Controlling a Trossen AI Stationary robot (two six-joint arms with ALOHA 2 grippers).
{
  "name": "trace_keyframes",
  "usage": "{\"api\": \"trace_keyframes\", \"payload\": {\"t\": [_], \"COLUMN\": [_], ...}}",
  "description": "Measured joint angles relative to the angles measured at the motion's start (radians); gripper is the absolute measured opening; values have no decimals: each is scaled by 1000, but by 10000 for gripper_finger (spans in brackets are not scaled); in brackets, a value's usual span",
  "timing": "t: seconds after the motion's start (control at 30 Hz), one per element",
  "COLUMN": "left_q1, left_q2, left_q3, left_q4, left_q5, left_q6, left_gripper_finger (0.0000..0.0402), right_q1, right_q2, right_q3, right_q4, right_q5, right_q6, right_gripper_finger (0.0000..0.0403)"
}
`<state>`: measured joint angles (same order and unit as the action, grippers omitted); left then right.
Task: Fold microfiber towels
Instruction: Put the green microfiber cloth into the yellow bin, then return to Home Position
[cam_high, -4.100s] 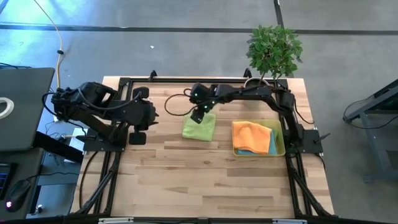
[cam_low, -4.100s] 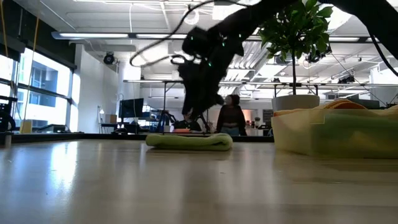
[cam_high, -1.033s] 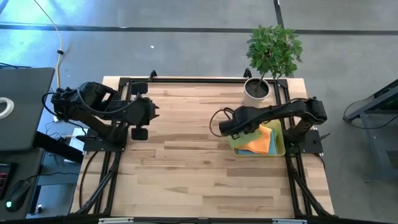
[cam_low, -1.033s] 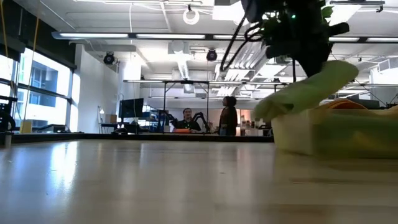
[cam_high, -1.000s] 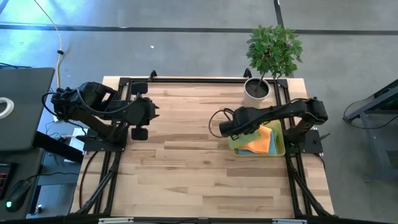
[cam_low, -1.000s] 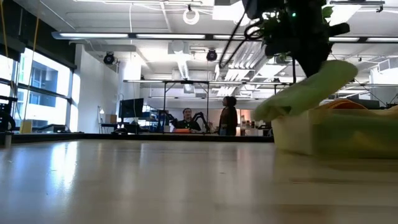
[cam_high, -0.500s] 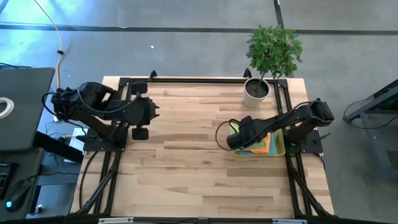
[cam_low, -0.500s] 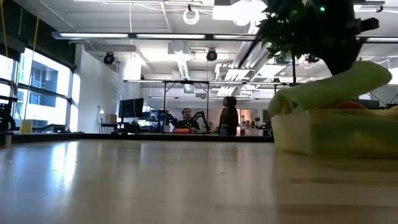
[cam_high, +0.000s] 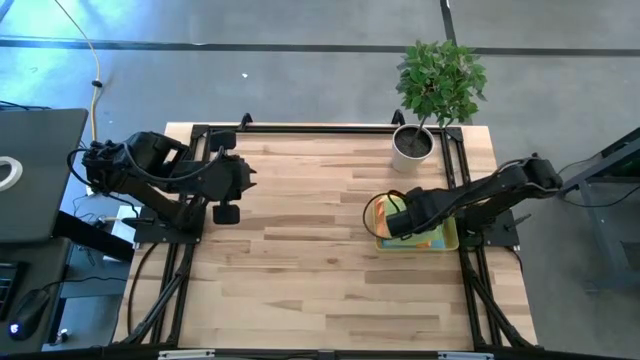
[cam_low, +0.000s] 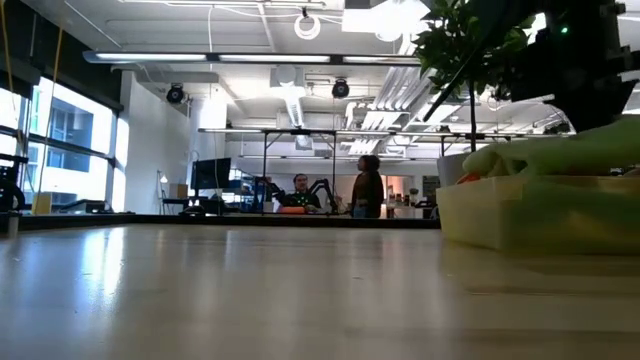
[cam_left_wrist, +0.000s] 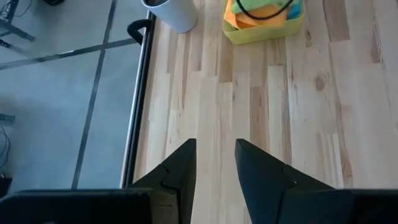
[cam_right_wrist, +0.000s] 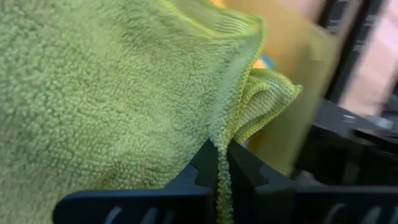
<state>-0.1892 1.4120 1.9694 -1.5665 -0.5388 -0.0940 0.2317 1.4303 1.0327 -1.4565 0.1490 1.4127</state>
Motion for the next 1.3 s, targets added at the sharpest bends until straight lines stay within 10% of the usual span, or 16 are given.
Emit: {"api": "trace_keyframes", "payload": {"t": [0.53, 1.0, 1.3], "left_q1": [0, 0, 0], "left_q2": [0, -19, -94], "left_q3": [0, 0, 0], "left_q4": [1, -2, -5], "left_q5": [0, -3, -113], "left_q6": [-51, -97, -200], "left_gripper_finger": [101, 101, 101], "right_q1": [-1, 8, 34], "right_q2": [-3, -380, -713], "right_q3": [44, 51, -69], "right_q4": [-113, -87, 315], "right_q5": [34, 277, 483], "right_q6": [-167, -195, -492], "right_gripper_finger": [175, 158, 156]}}
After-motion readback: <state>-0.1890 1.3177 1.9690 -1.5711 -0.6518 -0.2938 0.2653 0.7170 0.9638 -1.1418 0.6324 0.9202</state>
